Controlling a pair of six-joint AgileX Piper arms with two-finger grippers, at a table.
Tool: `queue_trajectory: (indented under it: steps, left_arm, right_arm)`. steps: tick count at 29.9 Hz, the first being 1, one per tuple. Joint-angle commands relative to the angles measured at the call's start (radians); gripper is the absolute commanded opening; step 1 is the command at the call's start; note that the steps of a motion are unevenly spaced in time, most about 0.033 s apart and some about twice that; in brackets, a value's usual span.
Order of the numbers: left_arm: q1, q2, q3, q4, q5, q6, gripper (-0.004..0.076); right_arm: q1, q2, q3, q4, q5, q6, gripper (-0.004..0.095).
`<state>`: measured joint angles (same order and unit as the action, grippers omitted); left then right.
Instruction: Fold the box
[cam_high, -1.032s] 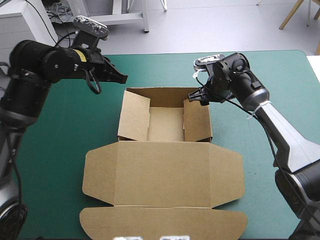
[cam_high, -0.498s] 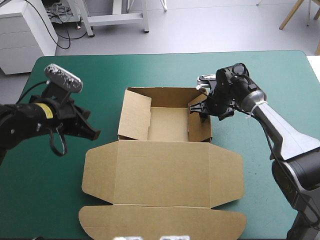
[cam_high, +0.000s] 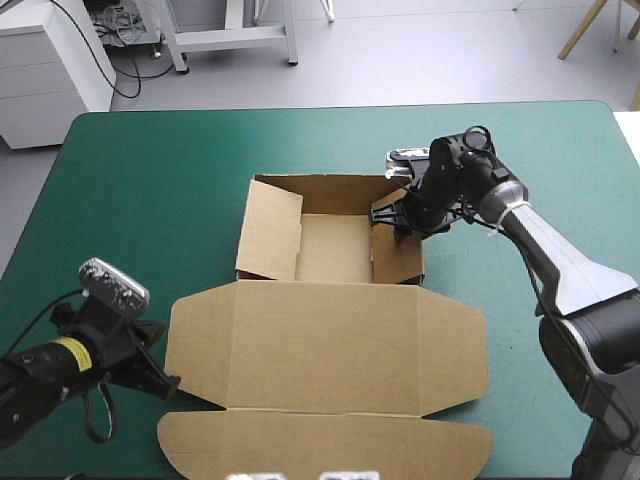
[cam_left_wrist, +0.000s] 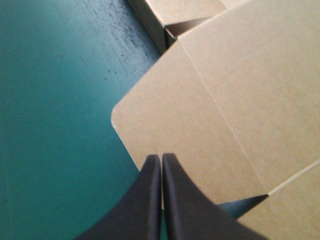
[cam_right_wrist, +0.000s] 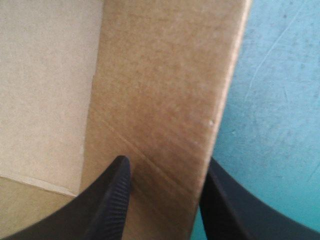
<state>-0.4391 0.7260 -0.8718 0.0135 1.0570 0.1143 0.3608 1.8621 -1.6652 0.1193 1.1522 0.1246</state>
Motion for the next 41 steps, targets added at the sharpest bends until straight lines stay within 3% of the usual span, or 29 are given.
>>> queue_trajectory:
  steps: [1,7,9,12,23,29,41]
  left_arm:
    - [-0.004,-0.093,0.098,-0.014,-0.089,-0.006,-0.001]
    - [-0.004,-0.23,0.267,-0.014,-0.095,-0.006,-0.001]
    - [-0.004,-0.263,0.308,-0.005,-0.098,-0.006,-0.001]
    - [-0.004,-0.3,0.353,-0.005,-0.098,-0.006,-0.001]
    - [-0.004,-0.319,0.364,-0.001,-0.096,-0.008,-0.001]
    - [-0.004,-0.319,0.364,-0.001,-0.092,-0.006,-0.001]
    - [-0.004,-0.319,0.364,-0.001,-0.092,-0.008,-0.001]
  right_arm:
    - [-0.006,-0.004,-0.022,0.038,0.0,-0.022,0.0386]
    - [-0.006,0.039,-0.022,0.058,0.02,-0.032,0.0313]
    - [-0.006,0.042,-0.022,0.056,0.024,-0.032,0.0226]
    - [-0.006,0.038,-0.022,0.041,0.019,-0.032,0.0003]
    - [-0.05,0.027,-0.072,-0.072,0.025,-0.026,-0.0019]
    - [-0.192,0.021,-0.102,-0.096,0.051,-0.03,-0.0019]
    - [-0.691,-0.025,-0.102,-0.119,0.051,-0.125,-0.0019]
